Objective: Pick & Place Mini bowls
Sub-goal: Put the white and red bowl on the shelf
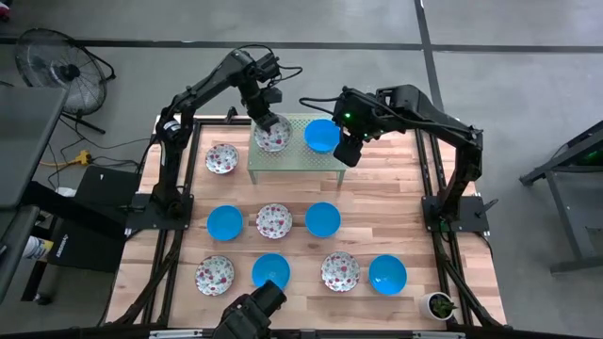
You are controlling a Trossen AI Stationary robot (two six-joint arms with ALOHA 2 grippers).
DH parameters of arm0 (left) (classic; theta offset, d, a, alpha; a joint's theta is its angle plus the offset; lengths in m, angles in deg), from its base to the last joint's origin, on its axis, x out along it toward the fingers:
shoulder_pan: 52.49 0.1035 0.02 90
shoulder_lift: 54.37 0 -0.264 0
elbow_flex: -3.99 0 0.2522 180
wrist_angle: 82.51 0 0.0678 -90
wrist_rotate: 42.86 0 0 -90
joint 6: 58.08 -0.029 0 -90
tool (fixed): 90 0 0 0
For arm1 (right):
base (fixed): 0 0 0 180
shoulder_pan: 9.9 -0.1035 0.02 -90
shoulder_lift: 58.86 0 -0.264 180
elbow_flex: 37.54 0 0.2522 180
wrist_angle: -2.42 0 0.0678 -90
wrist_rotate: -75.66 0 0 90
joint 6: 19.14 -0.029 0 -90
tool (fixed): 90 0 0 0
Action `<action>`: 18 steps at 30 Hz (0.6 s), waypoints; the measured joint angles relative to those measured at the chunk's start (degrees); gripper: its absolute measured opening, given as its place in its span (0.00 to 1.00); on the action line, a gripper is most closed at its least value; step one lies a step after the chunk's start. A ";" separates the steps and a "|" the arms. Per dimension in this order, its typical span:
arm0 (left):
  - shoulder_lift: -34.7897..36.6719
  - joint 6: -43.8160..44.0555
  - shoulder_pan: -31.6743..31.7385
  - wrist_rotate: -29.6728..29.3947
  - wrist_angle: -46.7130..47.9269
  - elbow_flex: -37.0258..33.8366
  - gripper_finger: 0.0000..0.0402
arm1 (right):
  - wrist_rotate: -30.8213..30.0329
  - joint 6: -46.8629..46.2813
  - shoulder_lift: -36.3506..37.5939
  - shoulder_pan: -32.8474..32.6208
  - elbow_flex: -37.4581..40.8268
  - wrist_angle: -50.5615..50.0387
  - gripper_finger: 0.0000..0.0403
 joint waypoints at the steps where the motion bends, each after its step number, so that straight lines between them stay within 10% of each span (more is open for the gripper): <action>1: 0.00 0.10 0.00 0.00 0.00 -0.02 0.06 | 0.00 0.00 0.00 0.00 0.00 0.02 0.43; 18: 0.00 1.62 0.00 -0.16 0.00 -0.07 0.06 | -0.02 0.58 0.00 0.02 0.00 0.02 0.43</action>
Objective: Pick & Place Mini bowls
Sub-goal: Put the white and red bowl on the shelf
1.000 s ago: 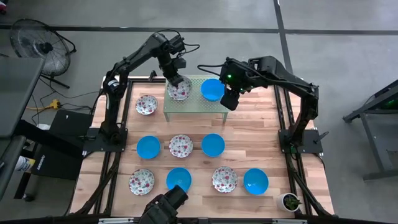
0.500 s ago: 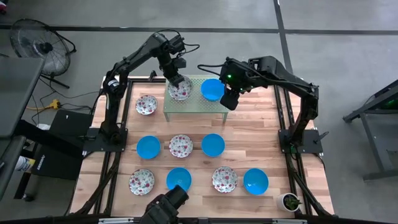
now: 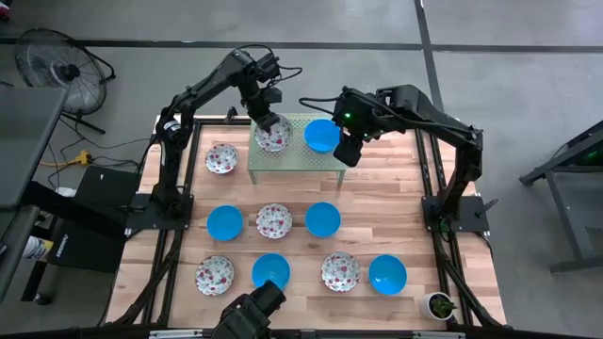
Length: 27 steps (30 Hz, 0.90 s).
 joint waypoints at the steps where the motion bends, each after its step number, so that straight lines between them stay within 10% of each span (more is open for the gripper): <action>1: 0.00 0.33 0.00 -0.13 0.00 0.00 0.06 | 0.00 0.16 0.00 -0.01 0.00 0.00 0.43; 27: -0.04 0.35 -1.22 -0.51 -0.28 -4.42 0.11 | 0.02 1.34 -0.02 0.00 0.00 0.02 0.43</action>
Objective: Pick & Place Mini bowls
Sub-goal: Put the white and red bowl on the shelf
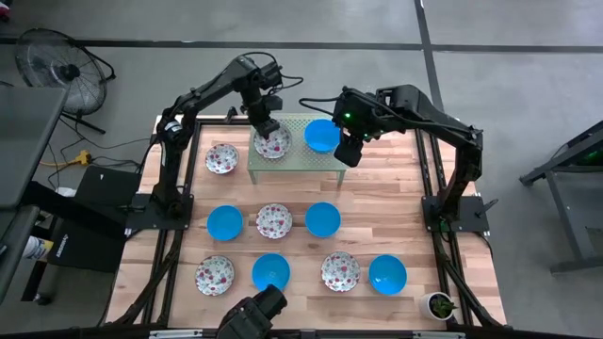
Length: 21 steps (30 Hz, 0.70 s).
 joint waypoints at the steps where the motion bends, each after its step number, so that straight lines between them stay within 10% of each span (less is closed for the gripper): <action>1: 0.00 -0.13 0.00 0.13 -0.21 0.00 0.11 | 0.00 0.00 0.00 -0.01 0.00 -0.01 0.43; 21: 0.00 -1.49 -0.39 -0.19 -3.35 0.00 0.21 | 0.00 0.02 0.00 0.00 0.00 -0.02 0.43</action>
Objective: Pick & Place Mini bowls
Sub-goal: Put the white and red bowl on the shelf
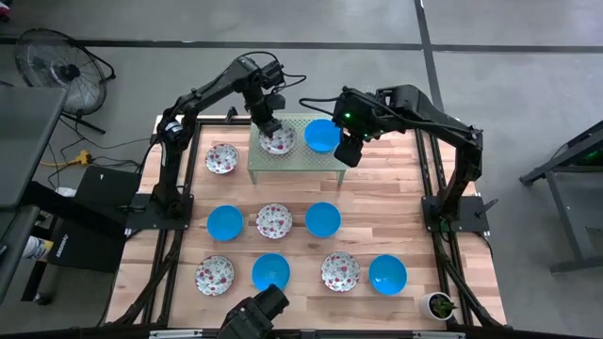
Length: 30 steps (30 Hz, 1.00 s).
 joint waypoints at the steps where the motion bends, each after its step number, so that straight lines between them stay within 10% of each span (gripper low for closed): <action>1: 0.00 0.00 0.00 -0.06 0.00 0.00 0.23 | 0.00 0.00 0.00 0.00 0.00 0.00 0.43; 10: 0.00 -0.44 0.00 -1.43 -3.27 0.00 0.40 | -0.02 0.00 0.00 0.00 0.00 0.00 0.43; 30: 0.04 -3.51 0.13 -5.85 -2.53 3.69 0.41 | -0.04 -0.07 0.00 0.00 0.00 -0.02 0.43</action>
